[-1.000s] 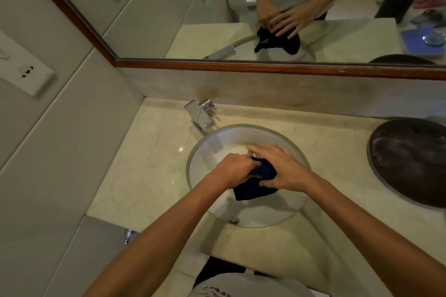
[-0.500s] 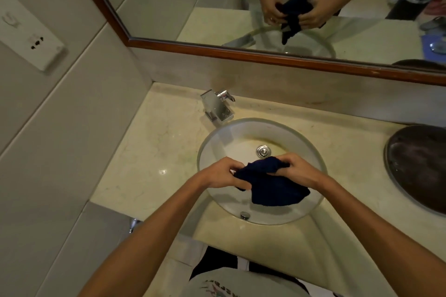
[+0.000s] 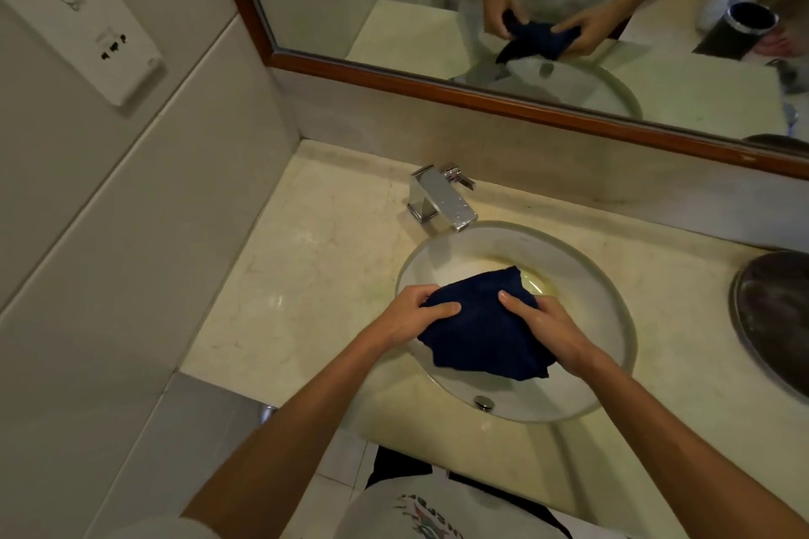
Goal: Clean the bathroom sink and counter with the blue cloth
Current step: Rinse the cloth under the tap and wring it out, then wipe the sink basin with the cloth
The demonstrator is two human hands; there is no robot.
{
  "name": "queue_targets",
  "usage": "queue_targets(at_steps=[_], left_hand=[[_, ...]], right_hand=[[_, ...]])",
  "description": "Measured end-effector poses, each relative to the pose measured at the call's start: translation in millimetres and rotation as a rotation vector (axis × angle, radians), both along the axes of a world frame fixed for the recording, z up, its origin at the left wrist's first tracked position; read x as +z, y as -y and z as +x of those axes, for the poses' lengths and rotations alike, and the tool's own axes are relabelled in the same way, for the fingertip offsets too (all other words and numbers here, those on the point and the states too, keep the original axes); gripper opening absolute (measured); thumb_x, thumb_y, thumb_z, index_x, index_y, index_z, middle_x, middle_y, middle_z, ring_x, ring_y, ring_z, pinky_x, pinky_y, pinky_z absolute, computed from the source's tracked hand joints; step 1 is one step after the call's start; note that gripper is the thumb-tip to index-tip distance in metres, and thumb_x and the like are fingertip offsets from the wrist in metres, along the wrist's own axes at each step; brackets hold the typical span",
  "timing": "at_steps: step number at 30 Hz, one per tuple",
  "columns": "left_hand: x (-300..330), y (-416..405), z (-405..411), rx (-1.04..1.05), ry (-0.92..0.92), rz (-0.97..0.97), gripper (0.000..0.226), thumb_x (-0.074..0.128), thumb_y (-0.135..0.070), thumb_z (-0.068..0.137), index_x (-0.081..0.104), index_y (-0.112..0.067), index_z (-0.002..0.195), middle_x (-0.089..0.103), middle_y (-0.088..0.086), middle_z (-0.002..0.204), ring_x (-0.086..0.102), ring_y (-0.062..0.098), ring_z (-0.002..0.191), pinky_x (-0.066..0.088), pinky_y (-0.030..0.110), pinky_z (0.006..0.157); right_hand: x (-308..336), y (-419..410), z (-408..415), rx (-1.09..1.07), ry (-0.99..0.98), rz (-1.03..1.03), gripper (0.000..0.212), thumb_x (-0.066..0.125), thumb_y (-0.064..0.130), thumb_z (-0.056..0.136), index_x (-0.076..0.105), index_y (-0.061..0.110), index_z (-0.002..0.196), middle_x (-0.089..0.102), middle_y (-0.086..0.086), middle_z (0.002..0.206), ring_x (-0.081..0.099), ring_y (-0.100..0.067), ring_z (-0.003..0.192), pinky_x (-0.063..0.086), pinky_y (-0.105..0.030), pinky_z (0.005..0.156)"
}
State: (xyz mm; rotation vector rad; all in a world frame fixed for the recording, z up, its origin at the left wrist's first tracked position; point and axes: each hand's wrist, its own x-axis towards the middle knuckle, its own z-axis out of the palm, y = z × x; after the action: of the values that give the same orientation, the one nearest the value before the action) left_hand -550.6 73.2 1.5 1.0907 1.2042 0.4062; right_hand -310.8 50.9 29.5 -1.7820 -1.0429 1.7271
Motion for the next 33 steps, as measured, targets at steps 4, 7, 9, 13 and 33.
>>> queue_targets(at_steps=[4,7,9,13,33], left_hand=[[-4.7,-0.6,-35.0,0.015,-0.003,0.056,0.017,0.071,-0.030,0.095,0.074,-0.024,0.110,0.078,-0.002,0.104,0.074,0.016,0.096,0.061,0.038,0.087],[-12.0,1.8,-61.3,0.024,-0.018,0.044,0.014,0.072,-0.027,0.095,0.075,-0.024,0.108,0.078,-0.005,0.103,0.074,0.012,0.095,0.060,0.030,0.084],[-18.5,3.7,-75.6,0.036,-0.025,0.031,0.008,0.072,-0.024,0.095,0.076,-0.025,0.102,0.078,-0.006,0.099,0.074,0.012,0.092,0.058,0.028,0.080],[-27.0,5.4,-92.2,0.038,-0.023,0.010,0.010,0.072,-0.022,0.096,0.076,-0.019,0.105,0.078,0.001,0.102,0.074,0.017,0.094,0.059,0.030,0.081],[-15.6,-22.3,-150.5,-0.041,-0.284,0.184,0.010,0.078,-0.027,0.089,0.075,-0.022,0.097,0.076,-0.006,0.087,0.073,0.012,0.081,0.057,0.032,0.069]], right_hand=[[-8.1,5.5,-36.1,-0.045,-0.030,-0.020,0.035,0.063,0.044,0.099,0.076,0.012,0.106,0.080,-0.003,0.098,0.076,-0.021,0.092,0.057,-0.033,0.081],[-16.7,9.9,-63.4,-0.045,-0.042,-0.057,0.036,0.063,0.044,0.098,0.076,0.011,0.106,0.080,-0.004,0.097,0.077,-0.022,0.091,0.057,-0.033,0.080],[-23.8,12.3,-78.3,-0.051,-0.045,-0.073,0.035,0.064,0.043,0.098,0.075,0.011,0.107,0.080,-0.004,0.098,0.076,-0.023,0.092,0.059,-0.035,0.081],[-31.7,14.2,-96.9,-0.050,-0.002,-0.040,0.031,0.064,0.043,0.098,0.074,0.014,0.107,0.080,0.000,0.098,0.076,-0.020,0.090,0.061,-0.034,0.079],[-47.6,-24.2,-129.7,-0.015,-0.137,0.029,0.019,0.071,0.016,0.094,0.075,0.009,0.112,0.079,-0.001,0.100,0.073,-0.013,0.093,0.052,-0.016,0.073]])
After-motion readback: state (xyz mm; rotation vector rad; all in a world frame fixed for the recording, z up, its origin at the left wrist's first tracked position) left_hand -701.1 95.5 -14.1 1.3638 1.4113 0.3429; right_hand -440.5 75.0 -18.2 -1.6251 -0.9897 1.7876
